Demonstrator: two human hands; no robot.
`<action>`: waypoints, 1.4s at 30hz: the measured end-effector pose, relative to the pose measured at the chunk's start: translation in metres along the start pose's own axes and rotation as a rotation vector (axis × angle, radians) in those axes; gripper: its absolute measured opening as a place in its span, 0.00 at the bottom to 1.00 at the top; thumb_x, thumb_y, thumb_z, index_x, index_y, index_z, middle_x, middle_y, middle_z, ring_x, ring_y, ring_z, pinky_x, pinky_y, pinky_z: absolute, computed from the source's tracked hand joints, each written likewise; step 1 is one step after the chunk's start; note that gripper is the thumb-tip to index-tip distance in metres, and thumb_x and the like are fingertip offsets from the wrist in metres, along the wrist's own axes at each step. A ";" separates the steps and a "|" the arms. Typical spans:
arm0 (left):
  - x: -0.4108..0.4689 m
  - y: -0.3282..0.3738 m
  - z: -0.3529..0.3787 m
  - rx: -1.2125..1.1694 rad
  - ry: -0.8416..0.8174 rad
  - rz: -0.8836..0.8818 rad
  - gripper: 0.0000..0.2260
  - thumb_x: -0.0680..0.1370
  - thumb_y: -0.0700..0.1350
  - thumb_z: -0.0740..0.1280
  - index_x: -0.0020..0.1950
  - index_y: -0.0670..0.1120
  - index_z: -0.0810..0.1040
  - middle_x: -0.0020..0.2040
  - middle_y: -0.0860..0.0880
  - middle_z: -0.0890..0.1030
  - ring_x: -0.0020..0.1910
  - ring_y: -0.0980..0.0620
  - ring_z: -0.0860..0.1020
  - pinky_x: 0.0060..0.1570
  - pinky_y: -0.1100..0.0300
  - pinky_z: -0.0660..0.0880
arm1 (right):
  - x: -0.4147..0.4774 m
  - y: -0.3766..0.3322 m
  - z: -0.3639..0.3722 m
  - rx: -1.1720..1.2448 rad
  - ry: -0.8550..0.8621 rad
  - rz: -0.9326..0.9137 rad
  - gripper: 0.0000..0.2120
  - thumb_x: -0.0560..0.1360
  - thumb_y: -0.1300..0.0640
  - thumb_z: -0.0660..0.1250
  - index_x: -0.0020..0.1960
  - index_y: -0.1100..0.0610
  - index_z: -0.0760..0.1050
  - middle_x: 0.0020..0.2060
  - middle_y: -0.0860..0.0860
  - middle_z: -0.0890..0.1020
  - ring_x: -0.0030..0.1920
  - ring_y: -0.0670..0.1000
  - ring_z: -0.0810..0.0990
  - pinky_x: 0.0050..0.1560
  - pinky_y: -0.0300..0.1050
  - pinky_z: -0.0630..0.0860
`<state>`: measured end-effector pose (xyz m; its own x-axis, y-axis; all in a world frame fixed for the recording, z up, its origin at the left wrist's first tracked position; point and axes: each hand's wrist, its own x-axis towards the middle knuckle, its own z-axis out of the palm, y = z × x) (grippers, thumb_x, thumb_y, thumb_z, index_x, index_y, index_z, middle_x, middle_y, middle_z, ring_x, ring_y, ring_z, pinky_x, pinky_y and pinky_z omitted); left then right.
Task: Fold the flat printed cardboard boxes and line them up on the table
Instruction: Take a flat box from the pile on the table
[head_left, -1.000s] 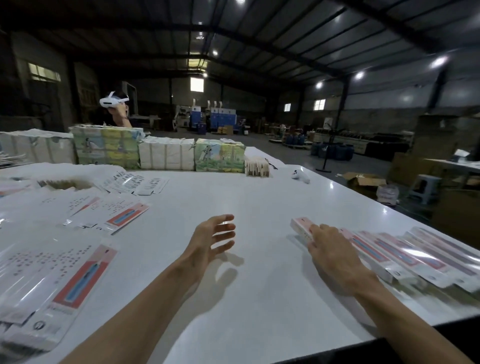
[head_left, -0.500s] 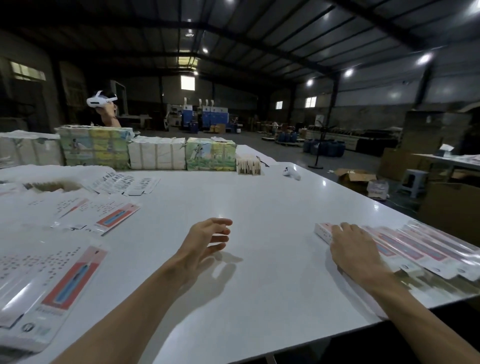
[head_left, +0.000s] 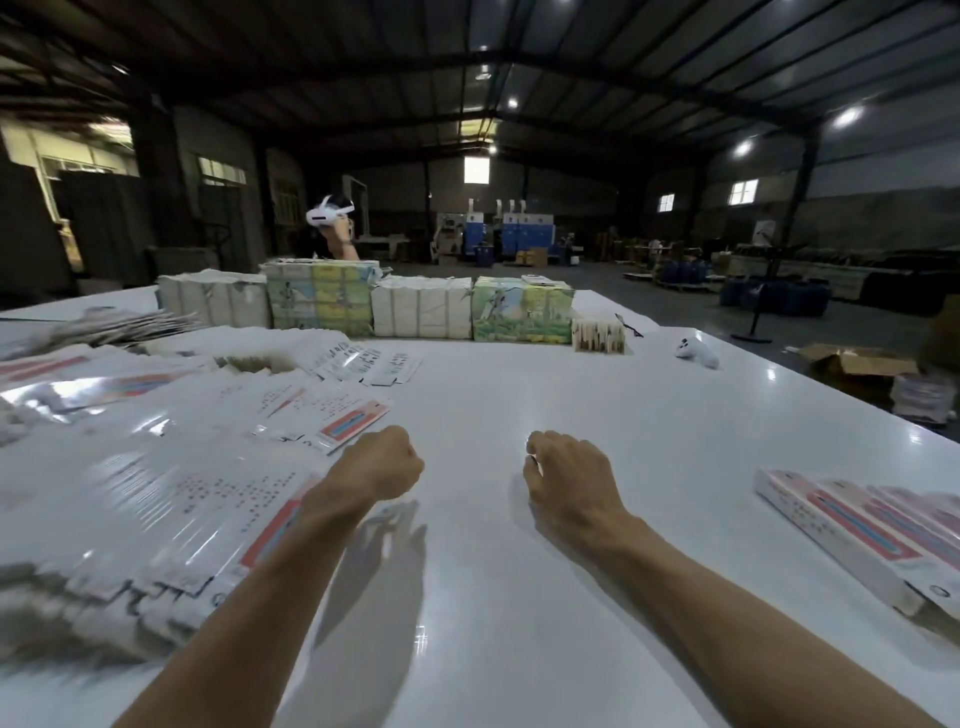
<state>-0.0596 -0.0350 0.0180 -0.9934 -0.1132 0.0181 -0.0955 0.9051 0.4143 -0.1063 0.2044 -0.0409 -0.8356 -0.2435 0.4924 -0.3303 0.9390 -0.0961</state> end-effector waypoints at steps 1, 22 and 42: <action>-0.005 -0.011 -0.010 0.119 0.009 -0.042 0.13 0.84 0.48 0.65 0.61 0.40 0.80 0.61 0.41 0.82 0.58 0.42 0.81 0.55 0.57 0.76 | -0.001 0.001 0.007 0.021 -0.023 -0.003 0.07 0.81 0.57 0.59 0.51 0.56 0.76 0.48 0.50 0.81 0.51 0.55 0.79 0.48 0.48 0.71; -0.005 -0.052 -0.043 -0.005 0.043 -0.158 0.16 0.78 0.58 0.73 0.56 0.47 0.79 0.49 0.48 0.83 0.46 0.49 0.82 0.45 0.57 0.78 | -0.008 0.009 0.010 0.245 -0.122 0.026 0.11 0.82 0.56 0.62 0.60 0.53 0.80 0.56 0.47 0.80 0.59 0.51 0.75 0.54 0.46 0.70; 0.022 0.048 0.088 -1.088 -0.462 0.210 0.24 0.75 0.66 0.73 0.53 0.45 0.81 0.42 0.44 0.86 0.38 0.47 0.86 0.39 0.59 0.82 | 0.001 0.009 -0.009 1.067 -0.026 0.179 0.11 0.86 0.52 0.62 0.66 0.48 0.78 0.63 0.49 0.73 0.53 0.48 0.85 0.39 0.37 0.82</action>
<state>-0.0918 0.0423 -0.0415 -0.9332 0.3546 -0.0589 -0.0470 0.0421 0.9980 -0.1062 0.2144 -0.0339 -0.9144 -0.1413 0.3792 -0.4041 0.2681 -0.8745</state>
